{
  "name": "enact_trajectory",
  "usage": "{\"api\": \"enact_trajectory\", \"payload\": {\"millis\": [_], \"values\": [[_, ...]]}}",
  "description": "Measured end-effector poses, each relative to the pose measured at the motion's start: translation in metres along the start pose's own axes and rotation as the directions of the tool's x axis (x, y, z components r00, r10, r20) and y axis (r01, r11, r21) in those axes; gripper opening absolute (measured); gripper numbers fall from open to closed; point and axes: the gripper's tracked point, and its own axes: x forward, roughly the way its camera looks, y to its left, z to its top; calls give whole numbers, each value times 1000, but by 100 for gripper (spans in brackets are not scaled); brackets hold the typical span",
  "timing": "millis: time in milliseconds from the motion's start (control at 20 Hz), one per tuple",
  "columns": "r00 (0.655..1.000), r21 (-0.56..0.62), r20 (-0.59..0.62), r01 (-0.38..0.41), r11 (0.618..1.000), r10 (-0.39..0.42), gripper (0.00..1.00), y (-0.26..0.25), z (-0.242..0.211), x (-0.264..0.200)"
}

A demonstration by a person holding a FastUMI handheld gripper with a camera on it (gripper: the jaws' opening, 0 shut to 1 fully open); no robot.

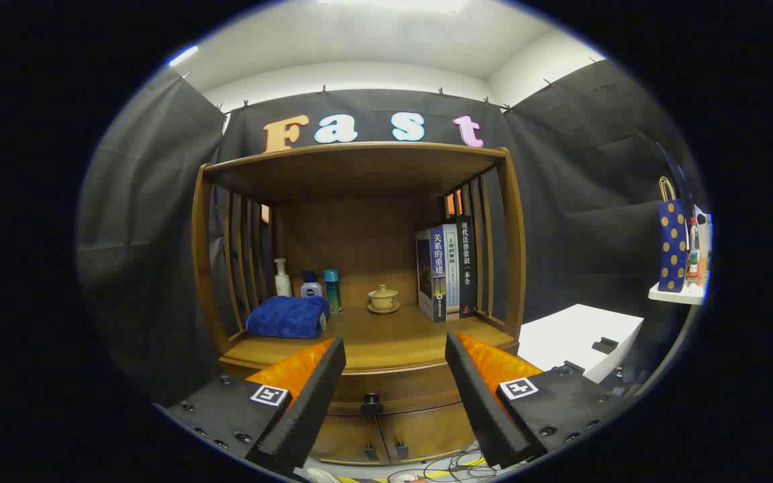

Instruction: Pull open the drawer, take out the items inside it, and place them on the countertop above the cabinet.

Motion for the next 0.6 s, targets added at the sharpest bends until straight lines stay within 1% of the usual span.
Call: {"api": "enact_trajectory", "payload": {"millis": [150, 400, 600], "values": [[1000, -7, 3, -11, 1000, 11, 99, 6, 8, 1], [1000, -63, 14, -10, 998, 11, 98, 6, 10, 1], [1000, -46, 6, -29, 999, 29, 98, 9, 4, 6]]}}
